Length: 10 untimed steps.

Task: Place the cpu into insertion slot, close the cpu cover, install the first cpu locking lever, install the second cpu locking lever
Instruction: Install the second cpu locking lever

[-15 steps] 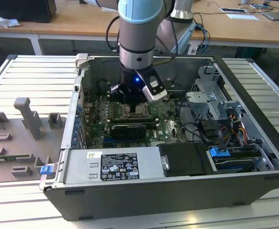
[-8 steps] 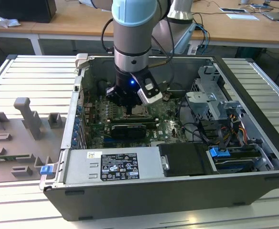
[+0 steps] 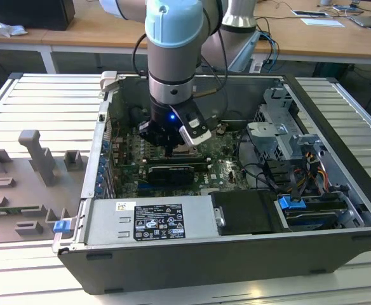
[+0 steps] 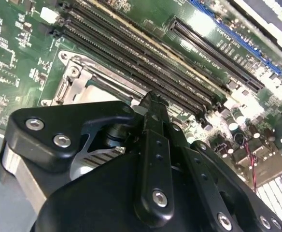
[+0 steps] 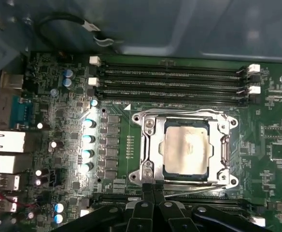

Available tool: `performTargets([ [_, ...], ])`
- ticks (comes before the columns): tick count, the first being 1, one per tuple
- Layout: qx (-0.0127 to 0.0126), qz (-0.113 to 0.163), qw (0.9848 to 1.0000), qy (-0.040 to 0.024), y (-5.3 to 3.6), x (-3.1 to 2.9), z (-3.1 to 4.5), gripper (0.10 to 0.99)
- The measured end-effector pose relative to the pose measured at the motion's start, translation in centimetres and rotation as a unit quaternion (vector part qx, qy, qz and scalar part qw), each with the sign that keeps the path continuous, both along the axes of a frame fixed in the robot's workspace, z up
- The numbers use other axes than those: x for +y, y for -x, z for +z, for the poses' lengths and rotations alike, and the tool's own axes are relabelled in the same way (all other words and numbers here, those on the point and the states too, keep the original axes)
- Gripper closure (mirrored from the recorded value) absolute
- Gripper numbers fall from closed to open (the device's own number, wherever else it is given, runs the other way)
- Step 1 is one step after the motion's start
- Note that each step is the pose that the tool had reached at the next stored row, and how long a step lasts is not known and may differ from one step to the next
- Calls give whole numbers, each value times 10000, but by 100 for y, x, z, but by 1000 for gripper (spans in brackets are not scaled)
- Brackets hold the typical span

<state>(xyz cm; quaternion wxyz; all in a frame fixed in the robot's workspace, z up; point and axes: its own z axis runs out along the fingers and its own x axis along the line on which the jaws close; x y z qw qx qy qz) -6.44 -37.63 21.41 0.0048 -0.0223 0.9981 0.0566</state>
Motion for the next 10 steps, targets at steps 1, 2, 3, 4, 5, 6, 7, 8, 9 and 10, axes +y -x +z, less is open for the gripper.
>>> performTargets([
  [1,0,-1,10000,-20,1,-17,-7,980],
  [2,-1,-1,10000,-70,4,-33,-10,980],
  [3,0,-1,9998,-185,12,-60,-11,980],
  [4,0,-2,9997,-262,18,-76,-12,980],
  [5,-1,-2,9994,-332,23,-89,-13,980],
  [6,-1,-2,9990,-438,43,-104,-14,980],
  [7,-1,0,9986,-521,75,-125,-15,980],
  [8,-1,0,9985,-549,79,-140,-17,980],
  [9,-2,-1,9983,-580,80,-161,-20,980],
  [10,-1,-1,9981,-624,81,-195,-22,980],
])
